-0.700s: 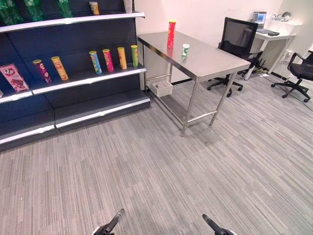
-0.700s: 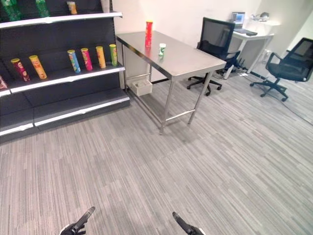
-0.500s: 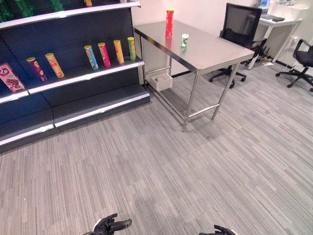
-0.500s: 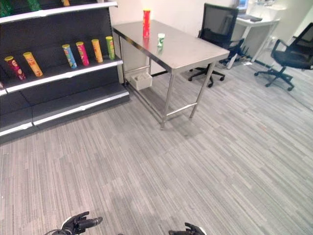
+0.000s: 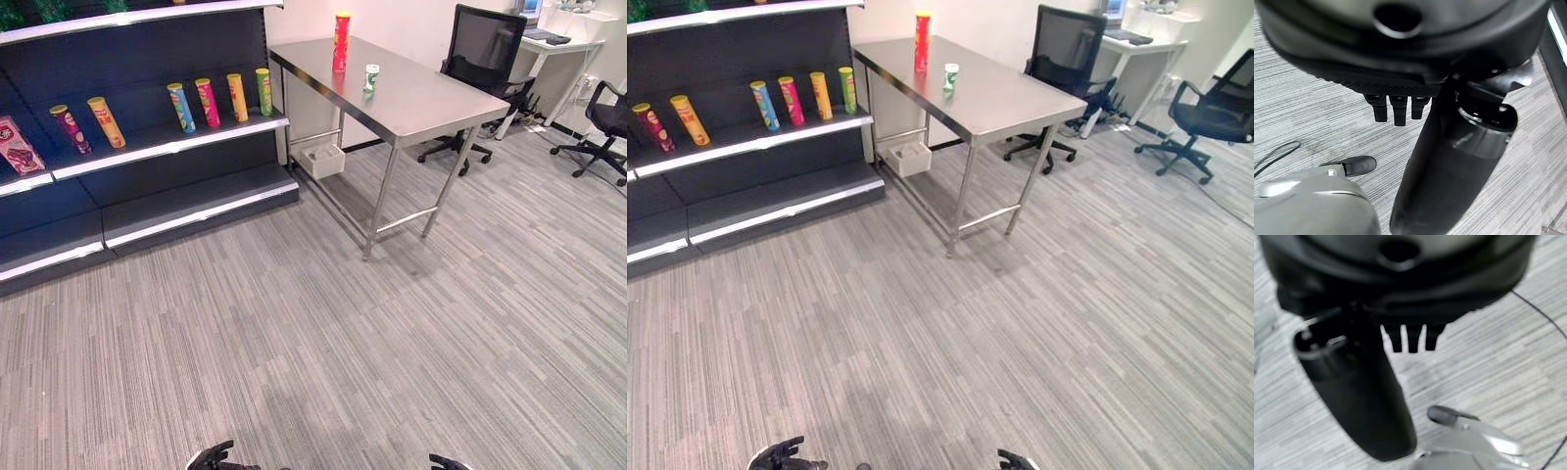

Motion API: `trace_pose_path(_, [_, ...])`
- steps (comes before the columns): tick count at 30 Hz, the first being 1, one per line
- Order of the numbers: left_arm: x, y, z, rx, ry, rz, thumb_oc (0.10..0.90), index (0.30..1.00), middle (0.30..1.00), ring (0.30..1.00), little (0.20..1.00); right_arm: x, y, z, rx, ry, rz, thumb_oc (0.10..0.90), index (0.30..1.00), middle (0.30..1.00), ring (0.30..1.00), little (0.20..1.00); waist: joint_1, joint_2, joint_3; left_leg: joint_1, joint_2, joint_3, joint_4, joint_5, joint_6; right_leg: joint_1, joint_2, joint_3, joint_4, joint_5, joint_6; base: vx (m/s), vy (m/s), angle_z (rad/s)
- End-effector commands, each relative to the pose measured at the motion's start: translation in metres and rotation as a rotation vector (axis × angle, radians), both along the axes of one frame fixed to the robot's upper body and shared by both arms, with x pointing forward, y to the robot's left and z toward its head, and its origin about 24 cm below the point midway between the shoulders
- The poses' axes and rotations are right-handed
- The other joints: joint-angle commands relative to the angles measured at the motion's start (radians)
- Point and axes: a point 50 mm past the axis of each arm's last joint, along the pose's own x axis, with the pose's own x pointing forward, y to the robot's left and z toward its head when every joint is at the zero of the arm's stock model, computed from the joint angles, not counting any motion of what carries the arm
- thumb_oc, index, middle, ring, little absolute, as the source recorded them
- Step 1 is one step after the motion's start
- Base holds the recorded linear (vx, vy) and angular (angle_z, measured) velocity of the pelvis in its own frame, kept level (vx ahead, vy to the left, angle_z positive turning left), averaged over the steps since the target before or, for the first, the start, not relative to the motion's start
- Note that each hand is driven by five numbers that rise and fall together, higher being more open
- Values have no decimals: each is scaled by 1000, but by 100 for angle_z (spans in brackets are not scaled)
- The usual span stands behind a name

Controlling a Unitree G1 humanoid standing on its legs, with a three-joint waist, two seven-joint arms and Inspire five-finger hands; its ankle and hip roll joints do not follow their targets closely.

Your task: Put the goods on the table back onto the shelves and tidy them up.

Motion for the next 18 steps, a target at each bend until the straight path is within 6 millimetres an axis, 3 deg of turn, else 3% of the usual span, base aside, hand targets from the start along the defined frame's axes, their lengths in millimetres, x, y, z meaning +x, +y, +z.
trace_pose_path(1, [33,-1,8,-1,-102,-25,800,900,900,900,900,24,-17,12,-52,-93,19,800,900,900,900,900,6,-4,-4,33,87,-7,2,-57,-90,-28,-80,2,5,-8,125,-10,-128,6])
trace_pose_path(5, [43,0,13,1,-132,-50,800,900,900,900,900,32,-20,16,-60,-121,42,800,900,900,900,900,10,-18,36,-51,98,-25,141,-77,-99,-34,-69,-1,7,-13,102,-62,-135,7])
trace_pose_path(6, [48,1,15,3,-149,-59,800,900,900,900,900,38,-21,19,-64,-141,52,800,900,900,900,900,12,-25,58,-112,90,-40,241,-82,-105,-40,-65,-1,18,-20,86,-121,-212,28])
trace_pose_path(8, [55,-1,17,-3,-175,-16,800,900,900,900,900,46,-26,24,-86,-164,69,800,900,900,900,900,25,-35,119,-311,86,-81,492,-4,-105,-27,-51,-22,37,-49,50,19,-262,60])
trace_pose_path(10, [53,-4,16,-12,-168,-17,800,900,900,900,900,47,-26,24,-87,-166,69,800,900,900,900,900,38,-35,110,-339,80,-66,382,-8,-95,-10,-49,-22,22,-61,62,286,-35,43])
trace_pose_path(11, [51,-6,14,-14,-156,-28,800,900,900,900,900,51,-24,25,-94,-172,88,800,900,900,900,900,55,-17,98,-363,97,-62,220,78,-105,7,-29,-19,7,-78,70,477,85,-2])
trace_pose_path(12, [52,-7,14,-10,-154,-43,800,900,900,900,900,55,-25,27,-110,-179,117,800,900,900,900,900,71,-8,93,-409,116,-15,81,136,-121,32,-26,-19,5,-107,77,381,75,-52])
trace_pose_path(13, [52,-7,14,-10,-153,-43,800,900,900,900,900,55,-25,27,-110,-179,117,800,900,900,900,900,72,-11,93,-405,114,-12,76,138,-121,33,-29,-18,5,-108,78,419,85,-64])
trace_pose_path(14, [50,-6,13,-3,-143,-57,800,900,900,900,900,60,-24,28,-112,-182,136,800,900,900,900,900,82,-6,85,-434,128,55,14,151,-125,61,-28,-9,5,-127,85,352,95,-33])
trace_pose_path(15, [46,-4,12,-3,-130,-48,800,900,900,900,900,61,-21,28,-104,-181,147,800,900,900,900,900,88,0,68,-421,132,71,2,153,-122,71,-23,2,5,-135,91,473,142,10])
trace_pose_path(17, [41,-2,11,2,-121,-36,800,900,900,900,900,61,-19,27,-102,-179,160,800,900,900,900,900,94,2,52,-408,129,69,2,166,-119,83,-25,15,5,-142,97,334,131,-28])
trace_pose_path(18, [36,0,10,5,-111,-28,800,900,900,900,900,59,-16,26,-94,-173,180,800,900,900,900,900,101,2,27,-393,119,60,2,199,-116,108,-38,34,5,-159,107,286,128,-68])
